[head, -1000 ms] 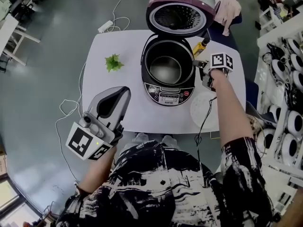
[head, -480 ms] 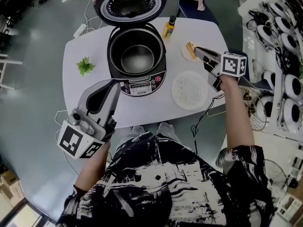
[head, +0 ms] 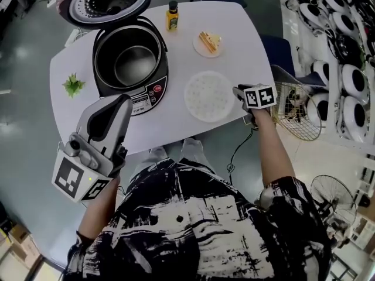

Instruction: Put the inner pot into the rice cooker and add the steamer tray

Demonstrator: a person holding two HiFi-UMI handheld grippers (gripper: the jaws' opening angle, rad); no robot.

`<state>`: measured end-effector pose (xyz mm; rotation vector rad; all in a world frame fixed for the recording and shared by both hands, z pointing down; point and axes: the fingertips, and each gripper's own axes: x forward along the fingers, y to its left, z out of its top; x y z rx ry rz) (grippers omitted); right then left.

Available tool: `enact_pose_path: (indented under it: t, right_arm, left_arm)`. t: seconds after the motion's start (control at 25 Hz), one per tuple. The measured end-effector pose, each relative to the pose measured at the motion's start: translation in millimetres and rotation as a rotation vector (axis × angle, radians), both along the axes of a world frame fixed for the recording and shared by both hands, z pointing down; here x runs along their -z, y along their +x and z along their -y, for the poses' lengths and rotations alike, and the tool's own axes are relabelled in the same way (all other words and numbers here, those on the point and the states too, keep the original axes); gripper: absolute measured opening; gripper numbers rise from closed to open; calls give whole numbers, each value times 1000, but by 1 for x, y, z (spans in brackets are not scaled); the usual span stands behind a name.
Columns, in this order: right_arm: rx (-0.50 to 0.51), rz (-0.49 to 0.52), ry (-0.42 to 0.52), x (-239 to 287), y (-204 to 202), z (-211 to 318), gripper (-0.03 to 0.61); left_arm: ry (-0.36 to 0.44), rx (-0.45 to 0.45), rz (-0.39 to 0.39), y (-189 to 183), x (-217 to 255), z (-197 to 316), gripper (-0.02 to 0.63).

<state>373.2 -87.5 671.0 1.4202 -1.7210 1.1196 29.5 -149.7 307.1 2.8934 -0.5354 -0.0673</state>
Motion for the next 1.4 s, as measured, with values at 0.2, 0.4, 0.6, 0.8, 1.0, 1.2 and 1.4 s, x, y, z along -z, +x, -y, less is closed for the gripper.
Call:
enact_pose_path:
  t: [0.2, 0.4, 0.6, 0.8, 1.0, 1.2, 1.4]
  right_arm:
    - [-61, 19, -125, -60, 4, -11, 101]
    - [-77, 7, -193, -87, 2, -11, 43]
    - [-173, 26, -227, -89, 6, -13, 8]
    - [-203, 88, -222, -64, 5, -7, 3]
    - [-174, 134, -53, 27, 12, 40, 2]
    - [-31, 106, 168, 154, -22, 115, 2]
    - [154, 121, 317, 233, -113, 202, 2]
  left_arm:
    - [-4, -3, 31, 8, -4, -5, 5]
    - [-14, 22, 51, 3, -10, -5, 5]
    - [-15, 44, 46, -5, -9, -4, 5]
    - [-11, 58, 19, -13, -4, -2, 5]
    - [3, 67, -28, -22, 4, -2, 5]
    - [18, 86, -73, -43, 13, -1, 5]
    - [36, 153, -102, -74, 19, -1, 5]
